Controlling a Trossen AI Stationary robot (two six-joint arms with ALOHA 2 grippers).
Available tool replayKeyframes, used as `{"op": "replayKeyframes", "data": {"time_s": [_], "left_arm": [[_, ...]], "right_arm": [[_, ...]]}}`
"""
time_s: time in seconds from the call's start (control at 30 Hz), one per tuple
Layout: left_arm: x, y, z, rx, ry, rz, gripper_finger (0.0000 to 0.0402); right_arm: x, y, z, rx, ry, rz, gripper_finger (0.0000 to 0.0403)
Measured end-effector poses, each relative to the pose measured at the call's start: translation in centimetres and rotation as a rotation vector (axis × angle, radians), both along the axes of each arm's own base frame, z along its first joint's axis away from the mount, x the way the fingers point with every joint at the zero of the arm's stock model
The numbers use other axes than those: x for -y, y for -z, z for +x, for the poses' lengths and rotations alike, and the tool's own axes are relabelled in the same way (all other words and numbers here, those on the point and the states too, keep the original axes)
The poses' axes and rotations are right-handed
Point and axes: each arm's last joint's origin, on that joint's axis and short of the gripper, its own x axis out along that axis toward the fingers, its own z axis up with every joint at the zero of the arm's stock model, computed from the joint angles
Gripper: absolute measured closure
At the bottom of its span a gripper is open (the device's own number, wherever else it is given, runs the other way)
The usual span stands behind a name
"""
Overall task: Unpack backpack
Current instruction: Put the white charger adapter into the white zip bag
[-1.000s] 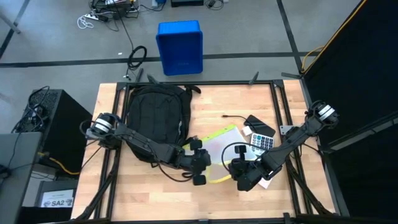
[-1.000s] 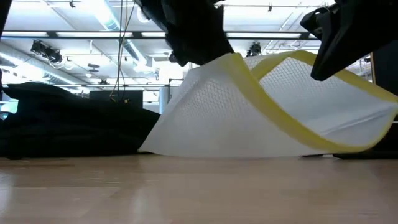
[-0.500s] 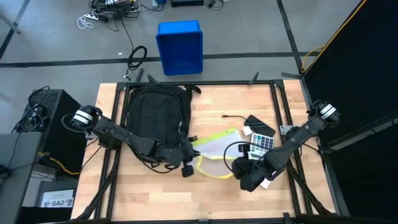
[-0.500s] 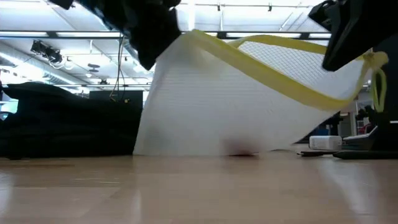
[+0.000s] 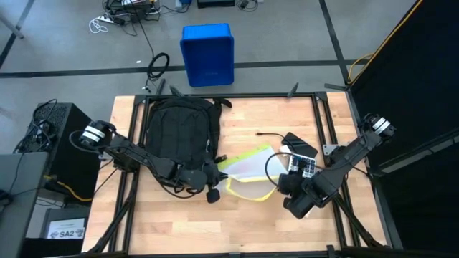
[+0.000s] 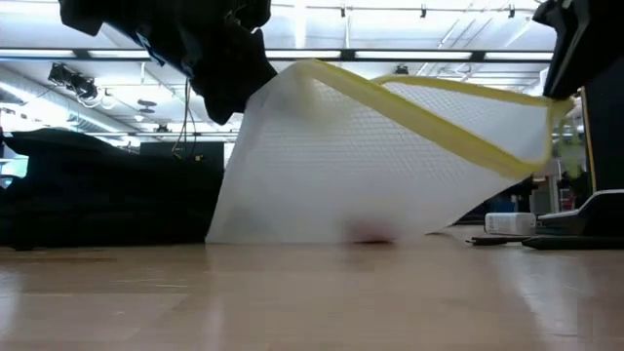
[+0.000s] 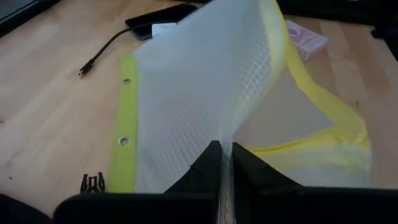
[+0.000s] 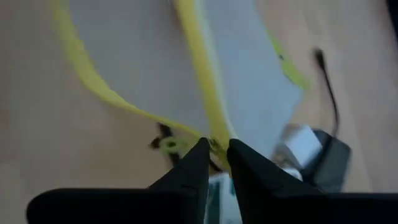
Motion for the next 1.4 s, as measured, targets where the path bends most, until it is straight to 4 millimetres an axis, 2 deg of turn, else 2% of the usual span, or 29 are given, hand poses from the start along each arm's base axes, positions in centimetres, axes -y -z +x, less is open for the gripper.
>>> {"op": "replayKeyframes", "data": {"time_s": [0.27, 0.43, 0.63, 0.83, 1.03, 1.17, 1.27, 1.4], "left_arm": [[-0.2, 0.3, -0.2, -0.038, -0.009, 0.007, 0.0402], [0.6, -0.2, 0.0, 0.032, 0.012, -0.026, 0.0402], [0.8, 0.0, -0.1, 0.014, 0.015, -0.024, 0.0402], [0.8, 0.1, -0.1, 0.011, 0.011, -0.028, 0.0402], [1.0, 0.2, -0.2, 0.005, 0.014, -0.024, 0.0402], [1.0, 0.2, -0.3, -0.003, 0.014, -0.02, 0.0402], [1.0, 0.2, -0.3, -0.003, 0.012, -0.018, 0.0402], [1.0, 0.2, -0.3, -0.002, 0.008, -0.013, 0.0402]], "right_arm": [[0.4, -0.3, -0.5, -0.004, 0.034, -0.023, 0.0331], [0.9, -1.1, -0.6, 0.054, 0.157, 0.0, 0.0316], [2.1, -1.8, -0.7, 0.03, 0.217, -0.078, 0.0308], [5.6, -0.6, 0.5, -0.056, 0.358, -0.095, 0.0288], [9.7, 2.2, 1.7, -0.203, 0.336, -0.12, 0.0244], [12.0, 3.8, 2.3, -0.252, 0.276, 0.002, 0.0227], [13.6, 4.4, 2.5, -0.193, 0.247, 0.125, 0.0224], [16.2, 4.8, 1.3, -0.131, 0.312, 0.211, 0.0228]]}}
